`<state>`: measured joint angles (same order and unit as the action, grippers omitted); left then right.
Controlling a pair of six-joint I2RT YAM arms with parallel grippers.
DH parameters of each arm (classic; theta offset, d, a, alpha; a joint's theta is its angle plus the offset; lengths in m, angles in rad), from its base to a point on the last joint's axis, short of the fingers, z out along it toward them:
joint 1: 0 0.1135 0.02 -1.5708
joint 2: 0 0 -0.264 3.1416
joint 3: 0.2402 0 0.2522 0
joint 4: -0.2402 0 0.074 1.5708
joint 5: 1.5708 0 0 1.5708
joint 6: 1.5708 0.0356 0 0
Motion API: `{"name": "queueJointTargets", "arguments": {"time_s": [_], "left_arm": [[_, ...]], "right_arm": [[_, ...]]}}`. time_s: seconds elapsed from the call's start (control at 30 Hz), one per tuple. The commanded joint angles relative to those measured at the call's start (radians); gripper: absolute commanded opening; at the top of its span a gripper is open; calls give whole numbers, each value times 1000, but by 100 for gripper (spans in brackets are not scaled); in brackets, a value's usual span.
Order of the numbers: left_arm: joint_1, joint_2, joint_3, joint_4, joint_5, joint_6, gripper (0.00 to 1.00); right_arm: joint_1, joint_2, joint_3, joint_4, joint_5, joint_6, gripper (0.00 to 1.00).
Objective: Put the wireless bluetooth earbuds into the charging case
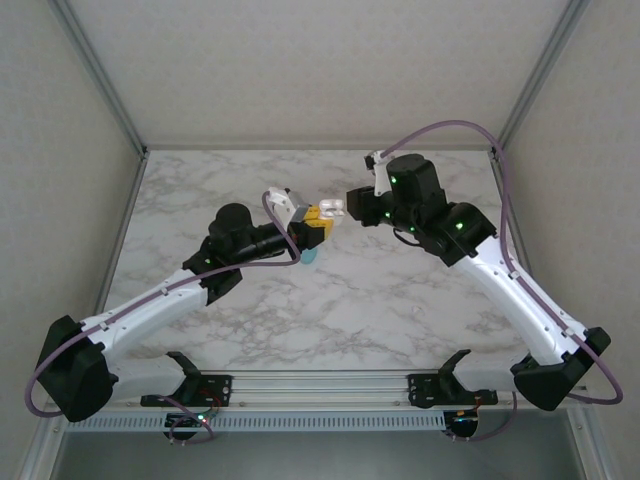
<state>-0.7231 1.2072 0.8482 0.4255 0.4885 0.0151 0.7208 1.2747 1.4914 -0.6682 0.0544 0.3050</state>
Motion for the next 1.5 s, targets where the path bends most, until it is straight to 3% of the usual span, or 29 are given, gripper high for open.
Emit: {"name": "queueJointTargets", "arguments": {"time_s": [0.0,0.87,1.47], "left_arm": [[-6,-1,39,42,16,-17,0],[-10,0,31,139,-56,-114,0],[-13,-9,19,160,-43,-99,0]], "right_arm": [[19,-2,13,63,-46,-10,28],[64,-37,-86,141,-69,-65,27],[64,-36,-68,111,-128,-68,37]]}}
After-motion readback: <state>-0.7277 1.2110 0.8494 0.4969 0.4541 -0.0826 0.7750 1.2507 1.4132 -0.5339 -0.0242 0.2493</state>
